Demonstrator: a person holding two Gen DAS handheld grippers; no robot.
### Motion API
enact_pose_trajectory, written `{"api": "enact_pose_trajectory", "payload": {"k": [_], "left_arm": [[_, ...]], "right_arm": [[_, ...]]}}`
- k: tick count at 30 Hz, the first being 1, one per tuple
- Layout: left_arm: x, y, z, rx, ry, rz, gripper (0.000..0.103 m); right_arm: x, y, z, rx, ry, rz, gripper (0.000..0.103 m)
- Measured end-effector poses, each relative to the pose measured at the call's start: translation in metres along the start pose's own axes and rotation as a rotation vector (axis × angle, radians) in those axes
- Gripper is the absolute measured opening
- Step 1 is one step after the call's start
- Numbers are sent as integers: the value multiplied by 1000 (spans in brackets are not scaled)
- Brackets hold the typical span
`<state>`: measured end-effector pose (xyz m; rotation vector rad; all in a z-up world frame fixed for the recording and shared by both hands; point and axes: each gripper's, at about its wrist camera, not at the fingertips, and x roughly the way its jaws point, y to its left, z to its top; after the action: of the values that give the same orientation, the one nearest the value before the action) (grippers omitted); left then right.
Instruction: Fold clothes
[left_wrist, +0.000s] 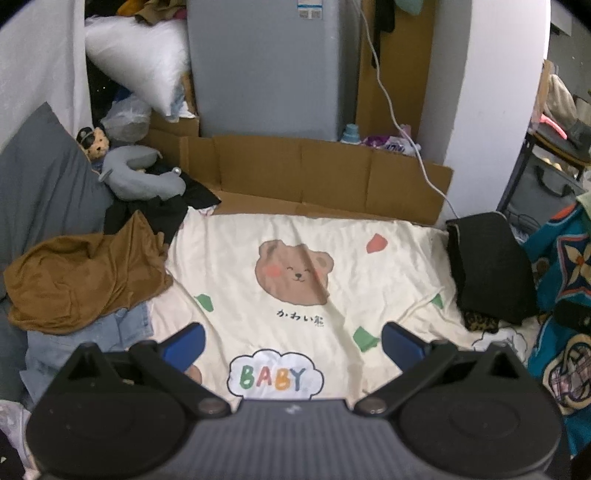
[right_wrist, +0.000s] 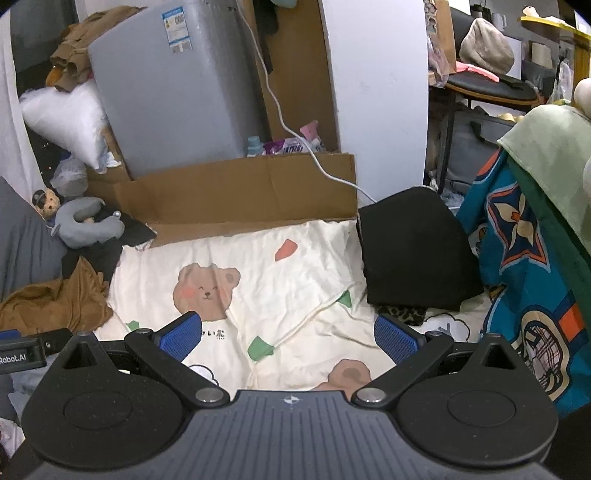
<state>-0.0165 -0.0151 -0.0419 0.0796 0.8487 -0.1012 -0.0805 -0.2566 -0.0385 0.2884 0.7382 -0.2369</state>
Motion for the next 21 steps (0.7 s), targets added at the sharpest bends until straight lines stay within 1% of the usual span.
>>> {"api": "enact_pose_trajectory", "payload": {"k": [4,12,15,21], "left_arm": [[7,9,-1,-56,31,-12,103],[14,20,-7,-124,66,-22,103],[15,15,-6,-89,69,-17,103],[10,0,-5,-13,37,8,103]], "right_arm": [[2,3,-2,-11,7,15,103],[8,14,-7,-51,34,42,103],[10,16,-8,-58,44,48,102],[13,22,-12,-82,70,56,102]]}}
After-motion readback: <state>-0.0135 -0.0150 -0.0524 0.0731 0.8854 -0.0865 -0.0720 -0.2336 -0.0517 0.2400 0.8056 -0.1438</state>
